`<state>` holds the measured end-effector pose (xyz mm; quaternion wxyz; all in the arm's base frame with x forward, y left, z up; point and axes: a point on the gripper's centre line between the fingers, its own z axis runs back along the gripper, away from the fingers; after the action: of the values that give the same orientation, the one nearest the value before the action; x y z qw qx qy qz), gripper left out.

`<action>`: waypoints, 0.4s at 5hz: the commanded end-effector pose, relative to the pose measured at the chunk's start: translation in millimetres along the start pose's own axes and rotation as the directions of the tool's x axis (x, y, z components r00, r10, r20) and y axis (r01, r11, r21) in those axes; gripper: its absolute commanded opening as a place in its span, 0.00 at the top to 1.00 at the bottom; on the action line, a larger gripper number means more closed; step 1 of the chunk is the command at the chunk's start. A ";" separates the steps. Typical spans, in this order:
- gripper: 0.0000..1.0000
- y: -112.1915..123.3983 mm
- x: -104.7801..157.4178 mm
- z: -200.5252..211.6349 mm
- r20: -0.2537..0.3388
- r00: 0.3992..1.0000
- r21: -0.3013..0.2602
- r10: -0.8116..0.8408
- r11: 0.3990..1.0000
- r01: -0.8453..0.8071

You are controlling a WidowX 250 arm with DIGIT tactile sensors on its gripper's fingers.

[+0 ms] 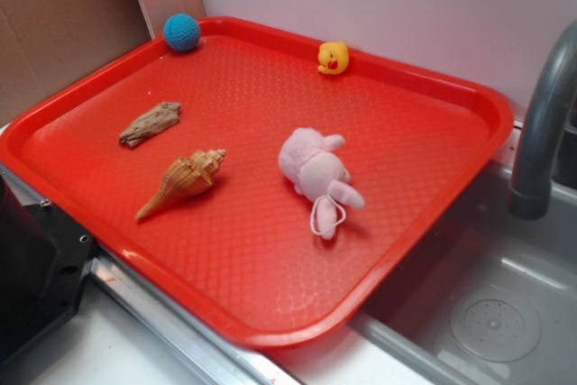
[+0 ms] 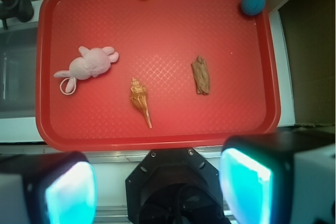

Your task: Grab the pink bunny.

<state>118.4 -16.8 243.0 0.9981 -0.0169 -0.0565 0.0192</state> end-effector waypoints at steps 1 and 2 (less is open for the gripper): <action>0.00 0.0 0.0 0.0 0.000 1.000 0.000 0.000 1.000 0.000; 0.00 -27.9 11.4 -38.3 -0.011 0.995 -0.007 0.097 0.995 -0.097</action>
<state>132.7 -43.0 200.3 0.9964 -0.0196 -0.0310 0.0769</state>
